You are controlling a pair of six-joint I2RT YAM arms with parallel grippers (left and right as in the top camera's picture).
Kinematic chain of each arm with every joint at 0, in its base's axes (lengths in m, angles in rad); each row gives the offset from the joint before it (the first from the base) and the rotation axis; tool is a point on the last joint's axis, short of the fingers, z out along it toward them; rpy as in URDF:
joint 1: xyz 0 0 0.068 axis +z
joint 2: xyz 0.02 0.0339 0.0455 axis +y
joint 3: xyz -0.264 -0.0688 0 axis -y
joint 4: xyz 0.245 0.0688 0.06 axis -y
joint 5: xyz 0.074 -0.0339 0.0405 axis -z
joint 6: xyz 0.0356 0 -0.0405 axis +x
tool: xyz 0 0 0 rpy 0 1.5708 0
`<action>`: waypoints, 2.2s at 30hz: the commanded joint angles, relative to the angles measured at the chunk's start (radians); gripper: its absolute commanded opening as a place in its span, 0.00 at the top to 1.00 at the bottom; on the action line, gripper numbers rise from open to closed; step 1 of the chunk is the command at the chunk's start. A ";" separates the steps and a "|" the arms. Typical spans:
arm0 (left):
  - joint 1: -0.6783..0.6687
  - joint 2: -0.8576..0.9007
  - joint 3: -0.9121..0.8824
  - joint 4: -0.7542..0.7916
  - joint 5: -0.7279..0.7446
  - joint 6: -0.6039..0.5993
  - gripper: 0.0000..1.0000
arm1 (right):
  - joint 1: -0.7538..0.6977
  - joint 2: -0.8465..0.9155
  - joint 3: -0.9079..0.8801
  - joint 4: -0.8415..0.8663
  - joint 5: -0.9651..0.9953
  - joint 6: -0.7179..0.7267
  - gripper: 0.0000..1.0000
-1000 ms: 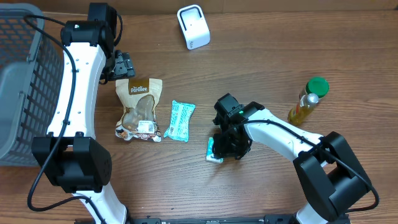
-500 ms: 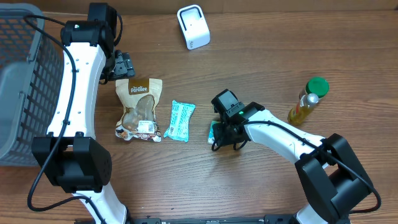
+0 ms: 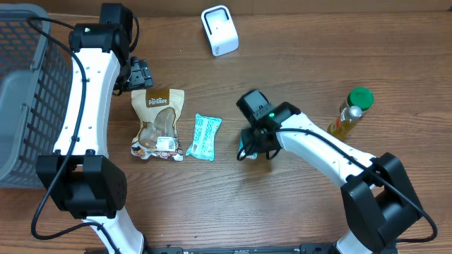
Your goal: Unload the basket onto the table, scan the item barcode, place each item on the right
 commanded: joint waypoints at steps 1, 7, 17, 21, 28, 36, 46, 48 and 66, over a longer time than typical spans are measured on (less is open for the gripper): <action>-0.002 -0.010 0.018 0.001 -0.013 0.004 0.00 | -0.002 -0.007 0.023 -0.014 -0.060 -0.002 0.43; -0.002 -0.010 0.018 0.001 -0.013 0.004 0.00 | -0.002 -0.007 0.022 0.010 -0.274 -0.006 0.54; -0.002 -0.010 0.018 0.001 -0.012 0.004 0.00 | -0.001 -0.006 0.021 0.035 -0.342 -0.006 0.47; -0.002 -0.010 0.018 0.001 -0.012 0.004 0.01 | -0.001 -0.006 0.021 0.055 -0.366 -0.005 0.54; -0.002 -0.010 0.018 0.001 -0.013 0.004 0.00 | -0.001 -0.006 0.021 0.085 -0.383 -0.005 0.94; -0.002 -0.010 0.018 0.002 -0.012 0.004 0.01 | 0.034 -0.004 -0.015 0.153 -0.383 0.039 0.96; -0.002 -0.010 0.018 0.001 -0.013 0.004 0.00 | 0.071 -0.002 -0.111 0.285 -0.311 0.251 0.96; -0.002 -0.010 0.018 0.001 -0.013 0.004 0.00 | 0.071 -0.001 -0.112 0.281 -0.291 0.288 0.96; -0.002 -0.010 0.018 0.002 -0.012 0.004 0.00 | 0.072 0.012 -0.112 0.326 -0.151 0.706 0.91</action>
